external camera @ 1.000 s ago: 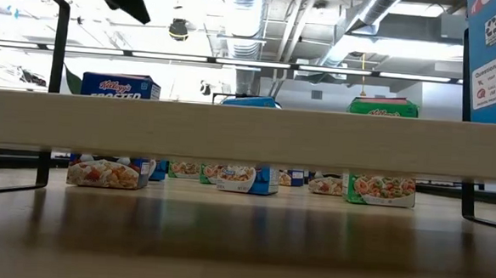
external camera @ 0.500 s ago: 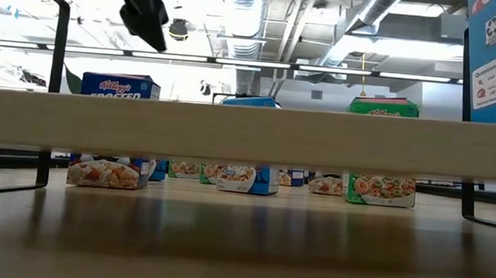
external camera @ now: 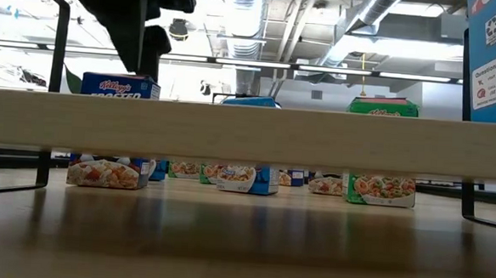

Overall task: Stack cereal on shelf
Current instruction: Put the bottom blue cereal box on the shelf

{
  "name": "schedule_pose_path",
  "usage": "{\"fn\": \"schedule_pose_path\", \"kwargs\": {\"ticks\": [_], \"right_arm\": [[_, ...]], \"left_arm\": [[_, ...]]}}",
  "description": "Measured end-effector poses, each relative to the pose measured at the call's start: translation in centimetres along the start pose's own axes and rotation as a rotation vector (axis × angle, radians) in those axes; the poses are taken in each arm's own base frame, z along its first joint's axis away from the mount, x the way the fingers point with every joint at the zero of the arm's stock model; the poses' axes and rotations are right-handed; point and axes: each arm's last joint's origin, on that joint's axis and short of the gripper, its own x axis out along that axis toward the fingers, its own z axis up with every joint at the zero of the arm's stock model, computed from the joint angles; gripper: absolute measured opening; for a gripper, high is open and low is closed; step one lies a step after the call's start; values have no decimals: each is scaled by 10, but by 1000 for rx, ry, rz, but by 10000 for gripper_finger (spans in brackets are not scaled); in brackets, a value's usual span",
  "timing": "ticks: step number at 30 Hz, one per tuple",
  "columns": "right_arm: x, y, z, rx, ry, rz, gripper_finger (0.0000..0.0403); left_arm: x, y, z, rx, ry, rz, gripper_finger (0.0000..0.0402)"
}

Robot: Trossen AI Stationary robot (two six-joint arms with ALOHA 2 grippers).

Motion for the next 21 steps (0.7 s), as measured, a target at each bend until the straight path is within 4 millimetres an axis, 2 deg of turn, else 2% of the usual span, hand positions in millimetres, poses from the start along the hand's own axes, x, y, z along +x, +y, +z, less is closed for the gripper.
{"fn": "schedule_pose_path", "kwargs": {"ticks": [8,21], "right_arm": [[0,0,0,0,2,1,270],[0,0,-1,3,14,2,270]], "left_arm": [[2,1,-5,6,56,22,339],[3,1,-5,35,57,23,235]]}}
